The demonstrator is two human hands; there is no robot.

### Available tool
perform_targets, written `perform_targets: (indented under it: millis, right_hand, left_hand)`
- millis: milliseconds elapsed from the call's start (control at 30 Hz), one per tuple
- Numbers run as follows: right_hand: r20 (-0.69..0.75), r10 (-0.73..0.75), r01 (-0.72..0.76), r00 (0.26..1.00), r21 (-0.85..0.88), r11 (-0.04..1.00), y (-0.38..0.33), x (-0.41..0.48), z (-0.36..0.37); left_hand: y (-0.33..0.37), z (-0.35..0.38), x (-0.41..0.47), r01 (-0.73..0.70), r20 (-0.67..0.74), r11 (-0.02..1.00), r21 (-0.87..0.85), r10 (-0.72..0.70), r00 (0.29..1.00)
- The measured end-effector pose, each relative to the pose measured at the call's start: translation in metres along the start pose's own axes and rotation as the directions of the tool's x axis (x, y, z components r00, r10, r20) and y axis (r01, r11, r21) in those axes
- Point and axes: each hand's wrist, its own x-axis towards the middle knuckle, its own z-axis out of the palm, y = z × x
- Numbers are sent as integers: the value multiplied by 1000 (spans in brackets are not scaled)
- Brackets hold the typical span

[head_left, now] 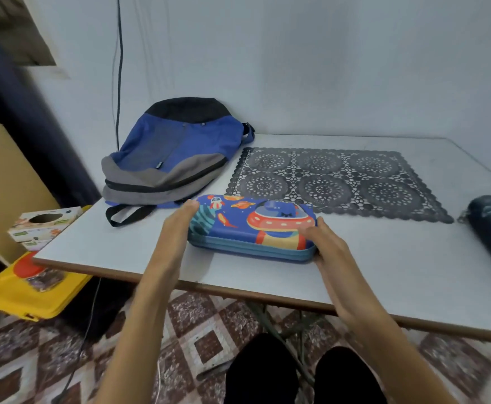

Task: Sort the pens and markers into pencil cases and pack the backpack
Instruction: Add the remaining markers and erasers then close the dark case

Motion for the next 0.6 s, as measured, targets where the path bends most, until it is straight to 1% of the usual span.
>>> perform_targets:
  millis: [167, 300, 400, 500, 600]
  right_hand:
    - [-139, 22, -28, 990, -41, 999, -10, -7, -60]
    - [-251, 41, -58, 967, -60, 997, -21, -10, -102]
    - [-317, 36, -54, 948, -49, 997, -26, -8, -123]
    - [-312, 36, -51, 950, -40, 998, -28, 1, -137]
    - [-273, 18, -28, 962, -30, 999, -37, 21, -149]
  left_hand:
    - [2, 59, -18, -32, 155, 999, -17, 34, 987]
    - [2, 101, -39, -22, 211, 996, -91, 41, 977]
    - [2, 123, -60, 4, 244, 996, -86, 18, 970]
    - [-6, 138, -79, 30, 257, 987, -158, 12, 966]
    - [-8, 151, -100, 47, 263, 968, -246, 20, 964]
